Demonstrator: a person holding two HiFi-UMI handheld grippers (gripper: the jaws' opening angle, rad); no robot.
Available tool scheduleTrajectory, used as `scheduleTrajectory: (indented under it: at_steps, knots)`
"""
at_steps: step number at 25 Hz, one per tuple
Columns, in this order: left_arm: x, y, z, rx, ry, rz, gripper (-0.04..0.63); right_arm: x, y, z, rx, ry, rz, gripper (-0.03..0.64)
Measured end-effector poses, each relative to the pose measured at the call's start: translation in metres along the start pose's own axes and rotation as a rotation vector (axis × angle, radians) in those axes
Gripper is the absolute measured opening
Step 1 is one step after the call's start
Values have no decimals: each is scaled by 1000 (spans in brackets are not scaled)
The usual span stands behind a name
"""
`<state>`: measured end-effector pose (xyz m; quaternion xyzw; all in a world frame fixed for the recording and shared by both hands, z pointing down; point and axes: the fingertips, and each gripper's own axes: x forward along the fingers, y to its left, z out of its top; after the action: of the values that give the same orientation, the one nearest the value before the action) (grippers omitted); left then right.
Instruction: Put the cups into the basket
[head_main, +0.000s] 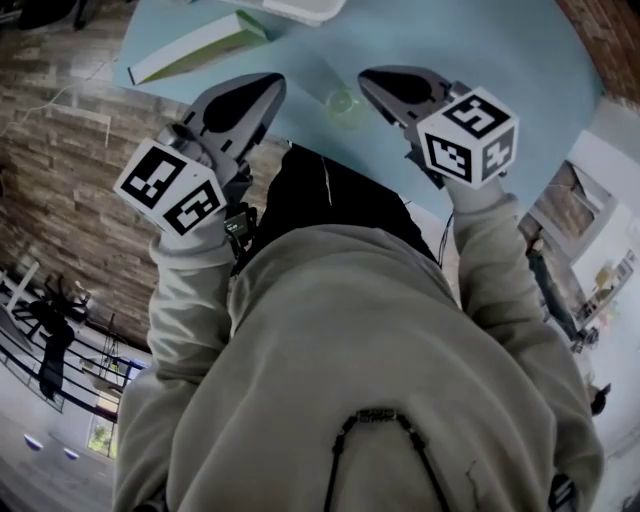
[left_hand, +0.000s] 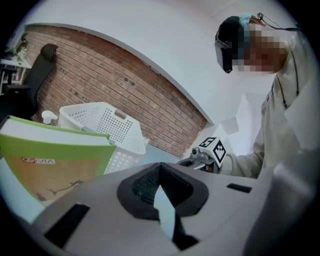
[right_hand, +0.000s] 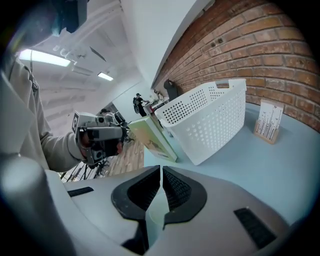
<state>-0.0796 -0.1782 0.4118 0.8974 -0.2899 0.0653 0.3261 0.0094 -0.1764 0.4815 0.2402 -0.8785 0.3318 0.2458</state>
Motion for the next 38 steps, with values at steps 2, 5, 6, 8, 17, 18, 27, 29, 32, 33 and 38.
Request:
scheduleTrajectory:
  at_steps: [2, 5, 6, 8, 17, 18, 27, 29, 32, 33, 38]
  knots:
    - [0, 6, -4, -31, -2, 12, -3, 5, -6, -10, 16, 23, -3, 12]
    - [-1, 19, -8, -53, 3, 25, -3, 17, -20, -20, 2, 68, -42, 14]
    - [-2, 23, -9, -56, 3, 29, -3, 21, -22, -22, -8, 84, -50, 16]
    - [-3, 25, -10, -64, -3, 32, -3, 27, -20, -30, -23, 112, -38, 39]
    - [3, 25, -16, -86, -4, 31, -3, 45, -31, -60, -43, 213, -60, 179]
    - [4, 25, -15, -85, -5, 30, -3, 46, -33, -63, -47, 223, -60, 183]
    - [7, 30, -21, -97, -3, 46, -3, 58, -41, -78, -57, 286, -43, 189]
    - [4, 31, -24, -95, 1, 51, -3, 63, -39, -87, -78, 322, -43, 189]
    - [2, 31, -22, -107, -13, 48, -3, 68, -37, -91, -68, 325, -23, 189]
    - [1, 31, -21, -116, -22, 46, -3, 70, -36, -91, -68, 325, -19, 189]
    - [-5, 36, -26, -121, -18, 65, -3, 74, -31, -98, -107, 363, -2, 189]
